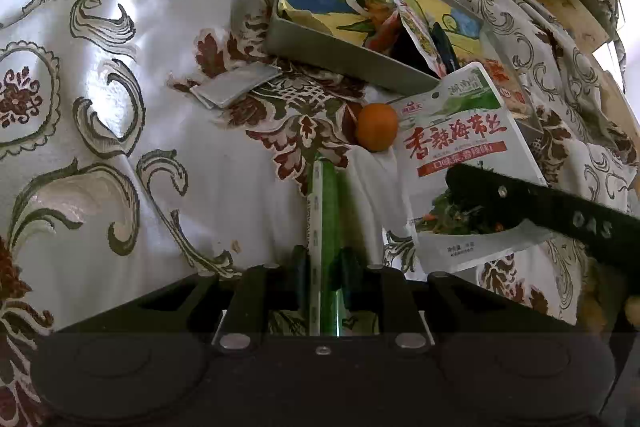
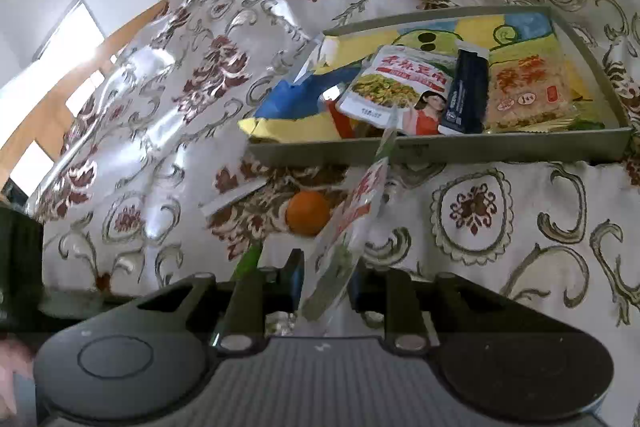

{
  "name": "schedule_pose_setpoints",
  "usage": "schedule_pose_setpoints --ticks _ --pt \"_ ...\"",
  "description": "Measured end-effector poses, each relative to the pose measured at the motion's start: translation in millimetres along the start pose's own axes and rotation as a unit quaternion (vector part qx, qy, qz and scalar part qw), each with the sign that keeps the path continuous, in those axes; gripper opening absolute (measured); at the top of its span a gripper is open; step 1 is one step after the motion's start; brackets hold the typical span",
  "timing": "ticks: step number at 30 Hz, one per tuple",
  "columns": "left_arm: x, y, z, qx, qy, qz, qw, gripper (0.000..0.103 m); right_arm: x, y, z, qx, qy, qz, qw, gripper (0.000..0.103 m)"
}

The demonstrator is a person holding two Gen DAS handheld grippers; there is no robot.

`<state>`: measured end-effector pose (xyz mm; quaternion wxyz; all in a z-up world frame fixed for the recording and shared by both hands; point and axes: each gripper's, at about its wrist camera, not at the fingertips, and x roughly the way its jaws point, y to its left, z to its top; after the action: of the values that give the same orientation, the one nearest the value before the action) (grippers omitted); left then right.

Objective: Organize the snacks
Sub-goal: 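Grasp the green stick with the left tool while the right tool holds the seaweed pack, then carry the seaweed pack and green stick over the painted tray with both tools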

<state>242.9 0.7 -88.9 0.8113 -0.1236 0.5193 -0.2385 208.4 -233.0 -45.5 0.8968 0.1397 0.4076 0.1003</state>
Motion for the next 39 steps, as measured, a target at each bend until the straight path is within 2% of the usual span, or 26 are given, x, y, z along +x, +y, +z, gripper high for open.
schedule_pose_setpoints --ticks 9,10,11,12,21,26,33,39 --pt "1.0 0.8 0.0 -0.004 -0.001 -0.003 1.0000 0.018 16.7 -24.6 9.2 0.066 -0.020 0.010 0.998 0.028" --pt "1.0 0.4 0.0 -0.002 -0.001 -0.002 1.0000 0.018 18.4 -25.8 9.7 0.071 -0.020 0.009 0.997 0.028" --pt "1.0 0.1 0.1 -0.001 -0.001 -0.002 1.0000 0.018 19.8 -26.6 10.0 0.073 -0.019 0.006 0.997 0.021" --pt "0.8 -0.3 0.0 -0.001 -0.002 -0.001 1.0000 0.018 21.1 -26.9 10.2 0.074 -0.017 0.004 0.997 0.018" --pt "-0.6 1.3 -0.1 -0.022 0.000 -0.009 0.9997 0.018 17.3 -14.3 7.8 0.055 0.003 -0.013 0.998 0.015" --pt "-5.5 -1.0 -1.8 -0.031 0.002 -0.013 0.9994 0.018 6.9 -7.8 0.0 0.052 0.009 -0.007 0.999 0.011" --pt "-24.8 -10.4 -7.4 -0.024 -0.022 -0.009 0.9994 0.018 -7.4 -0.4 -11.7 0.041 0.013 -0.003 0.999 0.011" --pt "-45.8 -12.0 -12.3 -0.037 -0.060 -0.014 0.9974 0.018 -19.0 1.6 -10.7 0.045 -0.008 0.023 0.999 0.011"
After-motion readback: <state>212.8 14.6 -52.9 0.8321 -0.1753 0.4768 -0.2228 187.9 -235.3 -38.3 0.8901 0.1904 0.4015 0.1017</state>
